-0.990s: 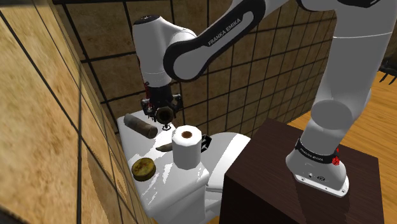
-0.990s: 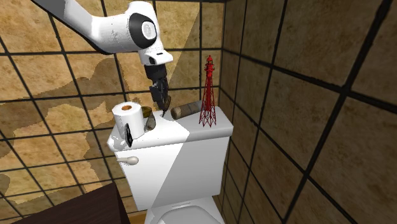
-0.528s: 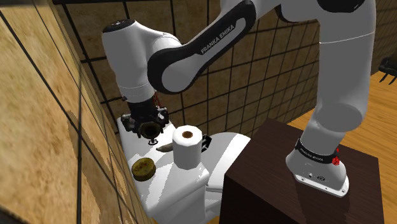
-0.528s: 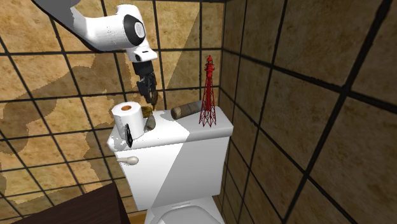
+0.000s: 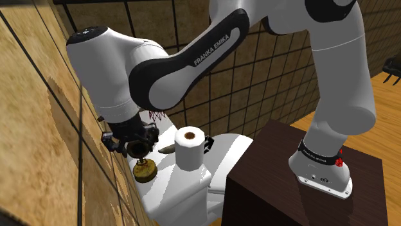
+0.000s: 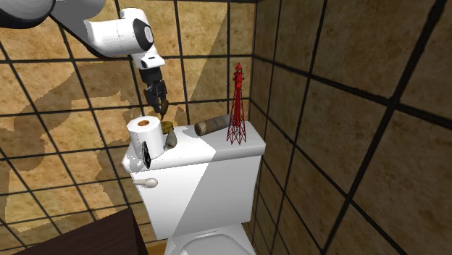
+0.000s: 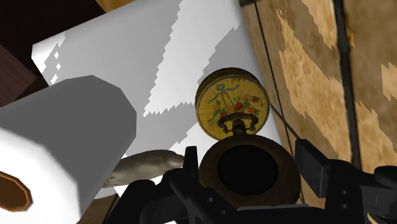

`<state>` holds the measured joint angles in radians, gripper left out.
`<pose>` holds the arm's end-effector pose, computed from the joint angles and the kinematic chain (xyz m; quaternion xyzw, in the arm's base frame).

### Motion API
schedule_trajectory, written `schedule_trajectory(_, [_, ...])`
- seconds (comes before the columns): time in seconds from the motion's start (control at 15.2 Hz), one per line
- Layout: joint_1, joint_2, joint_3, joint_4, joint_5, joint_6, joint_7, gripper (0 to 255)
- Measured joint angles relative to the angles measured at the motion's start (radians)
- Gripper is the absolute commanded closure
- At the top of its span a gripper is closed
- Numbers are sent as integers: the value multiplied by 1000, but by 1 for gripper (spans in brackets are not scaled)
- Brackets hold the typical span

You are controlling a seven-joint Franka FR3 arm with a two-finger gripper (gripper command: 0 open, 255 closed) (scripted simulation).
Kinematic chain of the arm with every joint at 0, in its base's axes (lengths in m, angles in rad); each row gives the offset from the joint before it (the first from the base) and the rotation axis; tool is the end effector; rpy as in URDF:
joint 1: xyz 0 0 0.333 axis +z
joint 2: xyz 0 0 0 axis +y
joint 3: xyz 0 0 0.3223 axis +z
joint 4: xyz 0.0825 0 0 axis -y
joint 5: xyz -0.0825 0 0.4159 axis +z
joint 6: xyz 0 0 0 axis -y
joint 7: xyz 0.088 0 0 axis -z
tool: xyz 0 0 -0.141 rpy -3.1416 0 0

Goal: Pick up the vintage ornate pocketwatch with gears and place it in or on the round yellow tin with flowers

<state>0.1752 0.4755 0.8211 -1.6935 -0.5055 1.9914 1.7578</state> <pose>0.4460 0.5178 0.3482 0.9533 -0.2964 0.0567 0.0136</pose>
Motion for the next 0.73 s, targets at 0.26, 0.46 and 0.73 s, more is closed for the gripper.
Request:
schedule_trajectory(0.26, [14,31,-17,-8,-27,31,19,255])
schedule_trajectory(0.46, [16,43,-26,-30,-42,61,32,255])
schedule_trajectory(0.73, [26,69,-43,-55,-69,104,55,255])
